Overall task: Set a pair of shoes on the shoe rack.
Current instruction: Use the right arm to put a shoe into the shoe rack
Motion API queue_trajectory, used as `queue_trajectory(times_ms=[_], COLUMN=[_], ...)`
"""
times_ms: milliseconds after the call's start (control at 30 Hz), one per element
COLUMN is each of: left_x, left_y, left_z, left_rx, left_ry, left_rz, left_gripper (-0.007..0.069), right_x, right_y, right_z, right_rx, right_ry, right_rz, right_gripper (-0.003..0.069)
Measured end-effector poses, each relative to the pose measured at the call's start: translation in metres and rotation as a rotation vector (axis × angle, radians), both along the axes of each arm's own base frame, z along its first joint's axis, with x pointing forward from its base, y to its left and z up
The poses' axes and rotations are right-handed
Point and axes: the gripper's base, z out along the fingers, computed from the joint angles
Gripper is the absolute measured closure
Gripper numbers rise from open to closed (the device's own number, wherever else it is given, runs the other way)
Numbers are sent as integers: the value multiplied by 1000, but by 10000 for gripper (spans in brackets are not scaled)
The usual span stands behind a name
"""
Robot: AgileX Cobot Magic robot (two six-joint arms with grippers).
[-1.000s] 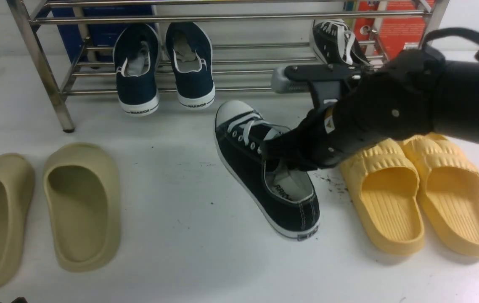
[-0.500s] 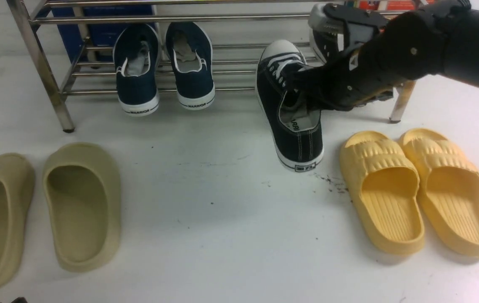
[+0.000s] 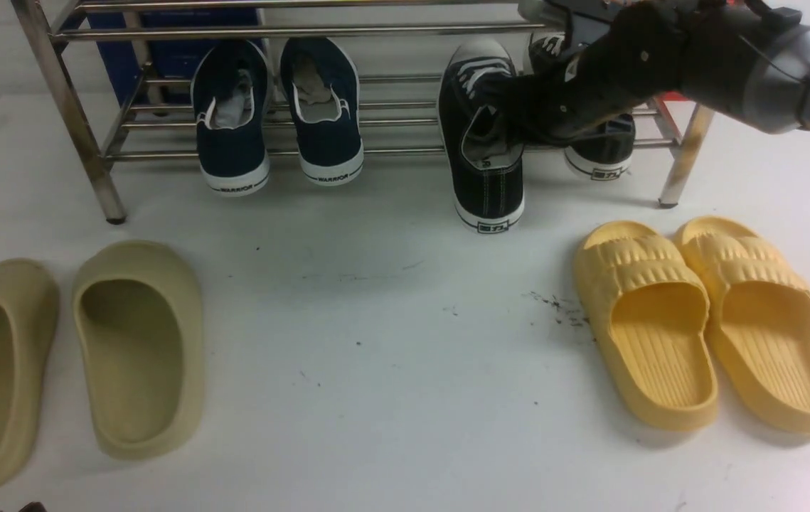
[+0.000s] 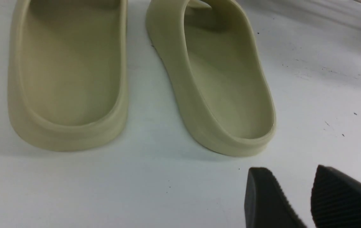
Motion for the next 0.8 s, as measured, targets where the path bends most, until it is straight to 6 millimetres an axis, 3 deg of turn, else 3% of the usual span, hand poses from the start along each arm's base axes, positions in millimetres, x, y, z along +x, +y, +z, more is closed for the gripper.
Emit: queue_trajectory(times_ms=[367,800], left_x=[0,0], left_y=[0,0], left_z=[0,0], left_rx=[0,0], left_ry=[0,0], left_rz=[0,0], left_gripper=[386,386], right_x=[20,27], right_y=[2,4], right_z=[-12,-5], right_rx=[32,39], right_ry=[-67,-145], right_rz=[-19,-13], right_gripper=[634,631])
